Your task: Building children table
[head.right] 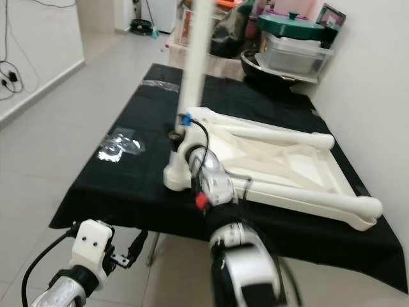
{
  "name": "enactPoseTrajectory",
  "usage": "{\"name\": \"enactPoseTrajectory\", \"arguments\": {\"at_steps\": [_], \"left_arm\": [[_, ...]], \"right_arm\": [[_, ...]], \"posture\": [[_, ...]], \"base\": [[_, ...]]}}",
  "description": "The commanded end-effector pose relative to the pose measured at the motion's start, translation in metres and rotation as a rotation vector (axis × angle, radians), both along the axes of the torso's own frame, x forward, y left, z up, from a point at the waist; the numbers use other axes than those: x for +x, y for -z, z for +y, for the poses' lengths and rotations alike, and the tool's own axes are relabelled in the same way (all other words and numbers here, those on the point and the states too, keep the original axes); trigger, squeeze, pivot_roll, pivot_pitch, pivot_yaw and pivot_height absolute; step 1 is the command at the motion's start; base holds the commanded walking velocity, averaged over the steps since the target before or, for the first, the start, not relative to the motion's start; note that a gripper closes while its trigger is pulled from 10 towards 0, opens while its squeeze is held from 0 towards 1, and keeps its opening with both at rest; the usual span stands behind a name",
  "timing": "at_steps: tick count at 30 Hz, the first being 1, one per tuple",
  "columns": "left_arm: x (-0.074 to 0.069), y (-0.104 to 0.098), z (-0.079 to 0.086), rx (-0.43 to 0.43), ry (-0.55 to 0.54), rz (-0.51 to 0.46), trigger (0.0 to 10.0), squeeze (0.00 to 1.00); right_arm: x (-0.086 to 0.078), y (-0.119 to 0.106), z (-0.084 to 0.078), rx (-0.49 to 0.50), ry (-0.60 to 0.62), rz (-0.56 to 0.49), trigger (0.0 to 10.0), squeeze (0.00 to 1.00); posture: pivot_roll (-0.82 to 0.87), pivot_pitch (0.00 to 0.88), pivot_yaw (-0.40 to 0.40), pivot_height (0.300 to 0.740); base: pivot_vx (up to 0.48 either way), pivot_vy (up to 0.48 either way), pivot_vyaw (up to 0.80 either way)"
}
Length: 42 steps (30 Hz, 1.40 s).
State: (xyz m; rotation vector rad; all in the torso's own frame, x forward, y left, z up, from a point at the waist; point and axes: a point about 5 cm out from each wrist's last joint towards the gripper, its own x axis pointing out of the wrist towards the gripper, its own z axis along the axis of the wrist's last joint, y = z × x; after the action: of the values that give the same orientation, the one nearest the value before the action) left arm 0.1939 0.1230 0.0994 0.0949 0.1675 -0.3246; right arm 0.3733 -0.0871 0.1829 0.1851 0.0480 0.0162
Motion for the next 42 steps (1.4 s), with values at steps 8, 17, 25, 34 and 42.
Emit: {"name": "enactPoseTrajectory", "arguments": {"at_steps": [8,17,25,34,42], "left_arm": [[-0.001,0.002,-0.003,0.004,0.012,0.008,10.0,0.00],[0.001,0.002,-0.004,-0.001,0.011,0.007,10.0,0.00],[0.001,0.003,-0.004,-0.003,0.012,0.009,10.0,0.00],[-0.002,0.004,-0.004,-0.002,0.011,0.012,10.0,0.00],[-0.003,0.004,-0.005,-0.005,0.015,0.016,10.0,0.00]], "right_arm": [[-0.006,-0.006,0.032,0.182,-0.111,-0.003,10.0,1.00],[-0.008,-0.018,0.045,0.286,-0.594,-0.078,10.0,0.00],[-0.026,-0.020,0.024,0.071,-1.204,-0.110,10.0,0.00],[-0.028,-0.021,0.034,-0.013,-1.375,-0.130,4.4,0.00],[-0.003,-0.023,0.040,-0.011,-0.974,-0.129,0.0,0.00]], "posture": [[0.14,0.026,-0.172,0.740],[0.14,0.021,-0.173,0.740],[0.13,0.009,-0.176,0.740],[0.15,0.000,-0.183,0.740],[0.14,0.000,-0.181,0.740]], "base": [[0.000,0.000,0.00],[0.000,0.000,0.00],[0.000,0.000,0.00],[0.000,0.000,0.00],[0.000,0.000,0.00]]}}
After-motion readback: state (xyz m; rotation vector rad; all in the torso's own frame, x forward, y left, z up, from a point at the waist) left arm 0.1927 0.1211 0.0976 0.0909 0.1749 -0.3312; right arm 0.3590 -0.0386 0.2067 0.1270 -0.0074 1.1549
